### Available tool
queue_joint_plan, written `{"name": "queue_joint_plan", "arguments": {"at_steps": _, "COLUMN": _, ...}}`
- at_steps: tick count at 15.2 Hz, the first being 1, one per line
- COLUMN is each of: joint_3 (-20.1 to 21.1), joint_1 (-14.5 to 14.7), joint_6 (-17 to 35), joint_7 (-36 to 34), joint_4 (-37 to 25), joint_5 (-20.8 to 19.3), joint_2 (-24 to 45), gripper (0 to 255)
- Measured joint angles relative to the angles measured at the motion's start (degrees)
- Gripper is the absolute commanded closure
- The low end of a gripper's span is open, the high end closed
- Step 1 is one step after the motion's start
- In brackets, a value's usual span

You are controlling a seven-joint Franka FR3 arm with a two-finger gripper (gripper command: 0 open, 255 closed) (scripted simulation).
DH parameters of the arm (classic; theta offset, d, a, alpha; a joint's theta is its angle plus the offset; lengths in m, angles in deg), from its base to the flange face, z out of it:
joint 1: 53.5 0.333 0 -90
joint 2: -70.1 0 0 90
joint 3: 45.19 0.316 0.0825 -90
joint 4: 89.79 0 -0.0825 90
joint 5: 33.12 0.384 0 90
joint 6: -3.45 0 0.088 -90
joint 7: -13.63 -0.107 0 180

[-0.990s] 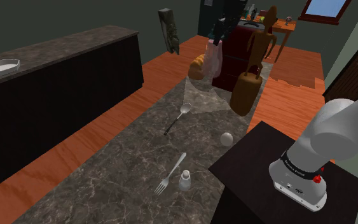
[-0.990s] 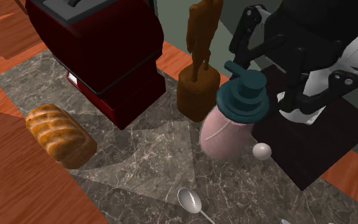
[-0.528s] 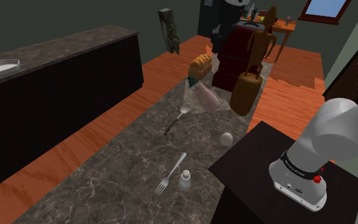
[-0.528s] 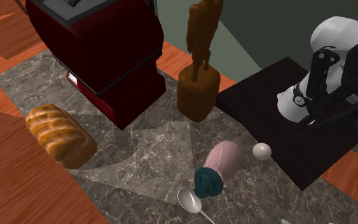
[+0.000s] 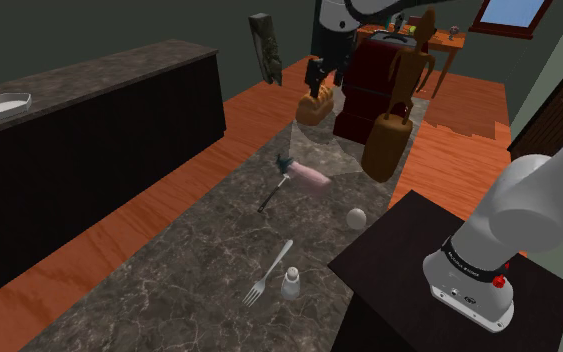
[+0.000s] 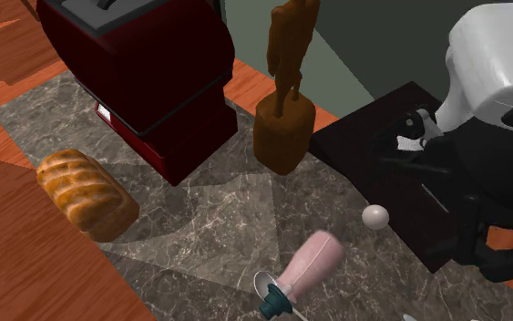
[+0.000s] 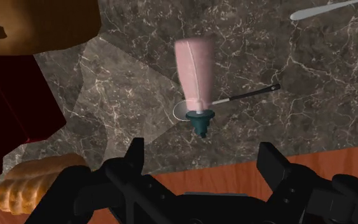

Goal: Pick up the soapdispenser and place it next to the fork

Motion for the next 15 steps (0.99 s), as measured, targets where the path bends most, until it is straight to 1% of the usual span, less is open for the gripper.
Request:
{"name": "queue_joint_plan", "arguments": {"at_steps": 4, "joint_3": 1.34, "joint_1": -0.61, "joint_6": -0.51, "joint_7": -5.00, "joint_4": -4.46, "joint_5": -2.45, "joint_2": 9.50, "gripper": 0}}
{"name": "queue_joint_plan", "arguments": {"at_steps": 10, "joint_3": 1.24, "joint_1": -1.09, "joint_6": -2.77, "joint_7": -10.80, "joint_4": -12.34, "joint_5": -5.88, "joint_2": 23.56, "gripper": 0}}
{"name": "queue_joint_plan", "arguments": {"at_steps": 12, "joint_3": 1.06, "joint_1": -1.11, "joint_6": -2.69, "joint_7": -11.72, "joint_4": -12.84, "joint_5": -6.37, "joint_2": 25.57, "gripper": 0}}
{"name": "queue_joint_plan", "arguments": {"at_steps": 15, "joint_3": 0.83, "joint_1": -1.31, "joint_6": -0.93, "joint_7": -12.04, "joint_4": -11.52, "joint_5": -6.69, "joint_2": 26.37, "gripper": 0}}
